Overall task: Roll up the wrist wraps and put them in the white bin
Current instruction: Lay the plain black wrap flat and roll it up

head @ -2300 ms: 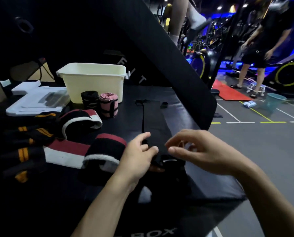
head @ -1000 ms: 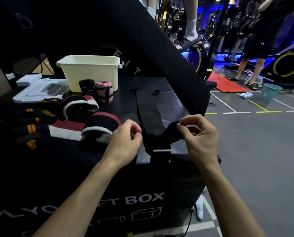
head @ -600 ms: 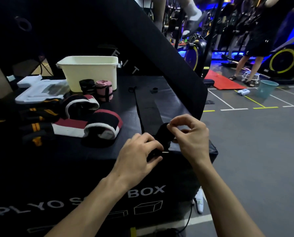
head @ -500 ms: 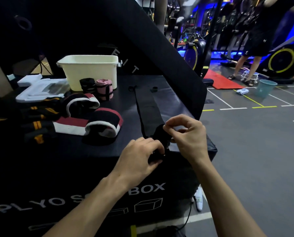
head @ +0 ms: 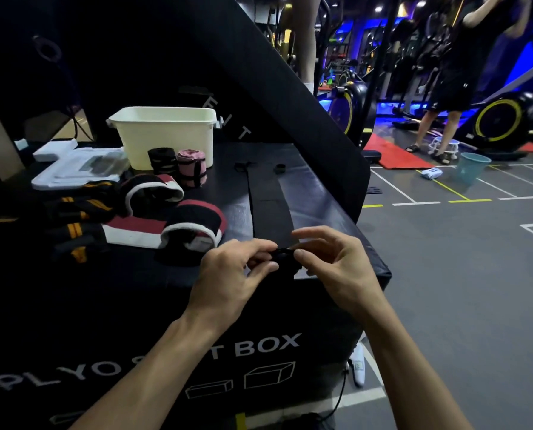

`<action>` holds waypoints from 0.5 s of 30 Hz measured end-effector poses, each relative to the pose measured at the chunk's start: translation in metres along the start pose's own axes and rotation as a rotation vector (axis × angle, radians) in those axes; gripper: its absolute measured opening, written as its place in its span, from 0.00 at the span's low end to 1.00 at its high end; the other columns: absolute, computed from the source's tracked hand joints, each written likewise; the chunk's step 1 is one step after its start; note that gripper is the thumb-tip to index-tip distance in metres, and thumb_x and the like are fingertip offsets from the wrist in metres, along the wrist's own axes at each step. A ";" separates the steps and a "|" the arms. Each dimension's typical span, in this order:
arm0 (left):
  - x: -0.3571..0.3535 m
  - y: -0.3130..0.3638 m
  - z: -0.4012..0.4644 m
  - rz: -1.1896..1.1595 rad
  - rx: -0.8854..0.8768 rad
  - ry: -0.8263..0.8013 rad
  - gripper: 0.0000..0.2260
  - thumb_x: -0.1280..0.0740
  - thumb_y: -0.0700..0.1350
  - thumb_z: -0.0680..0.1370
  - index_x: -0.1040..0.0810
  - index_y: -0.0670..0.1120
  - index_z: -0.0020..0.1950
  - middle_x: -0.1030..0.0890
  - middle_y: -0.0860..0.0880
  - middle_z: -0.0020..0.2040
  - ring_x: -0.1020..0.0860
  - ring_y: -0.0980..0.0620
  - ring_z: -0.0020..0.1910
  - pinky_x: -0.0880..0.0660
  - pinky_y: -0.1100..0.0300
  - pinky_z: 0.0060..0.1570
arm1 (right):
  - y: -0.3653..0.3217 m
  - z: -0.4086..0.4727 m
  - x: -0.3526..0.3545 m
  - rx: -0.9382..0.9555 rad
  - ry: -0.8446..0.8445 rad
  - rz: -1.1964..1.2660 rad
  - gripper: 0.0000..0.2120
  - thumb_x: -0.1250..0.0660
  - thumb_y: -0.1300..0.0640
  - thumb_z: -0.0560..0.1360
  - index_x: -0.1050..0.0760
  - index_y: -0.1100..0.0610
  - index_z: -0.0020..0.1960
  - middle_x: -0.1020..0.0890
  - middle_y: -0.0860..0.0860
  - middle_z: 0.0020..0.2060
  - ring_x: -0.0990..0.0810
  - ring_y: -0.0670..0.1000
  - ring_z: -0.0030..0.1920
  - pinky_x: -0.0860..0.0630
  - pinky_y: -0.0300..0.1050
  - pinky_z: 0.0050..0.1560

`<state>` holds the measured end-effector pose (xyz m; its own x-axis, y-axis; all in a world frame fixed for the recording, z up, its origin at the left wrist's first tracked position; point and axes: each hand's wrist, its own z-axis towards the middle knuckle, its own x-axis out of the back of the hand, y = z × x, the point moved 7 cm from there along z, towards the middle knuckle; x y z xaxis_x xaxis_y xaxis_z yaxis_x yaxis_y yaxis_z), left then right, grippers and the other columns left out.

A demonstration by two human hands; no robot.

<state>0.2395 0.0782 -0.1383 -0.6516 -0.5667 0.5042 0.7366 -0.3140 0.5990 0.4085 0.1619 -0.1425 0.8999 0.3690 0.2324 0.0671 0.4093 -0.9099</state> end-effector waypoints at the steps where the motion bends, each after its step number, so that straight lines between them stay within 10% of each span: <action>1: 0.000 -0.001 0.001 -0.002 0.007 0.010 0.16 0.19 0.44 0.71 0.14 0.53 0.58 0.15 0.56 0.43 0.17 0.61 0.44 0.20 0.60 0.51 | -0.002 0.000 -0.001 0.005 -0.004 0.001 0.14 0.28 0.68 0.76 0.18 0.56 0.58 0.12 0.51 0.45 0.14 0.48 0.46 0.20 0.40 0.43; 15: 0.001 0.002 0.013 0.155 -0.087 0.026 0.09 0.22 0.49 0.75 0.14 0.53 0.54 0.18 0.58 0.44 0.23 0.53 0.44 0.23 0.53 0.46 | -0.012 0.004 -0.004 0.099 0.039 -0.036 0.15 0.23 0.67 0.72 0.18 0.55 0.55 0.13 0.49 0.46 0.13 0.50 0.47 0.17 0.51 0.54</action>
<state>0.2383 0.0866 -0.1287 -0.5250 -0.6329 0.5690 0.8415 -0.2857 0.4586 0.4025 0.1590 -0.1315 0.9139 0.3208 0.2486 0.0584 0.5024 -0.8627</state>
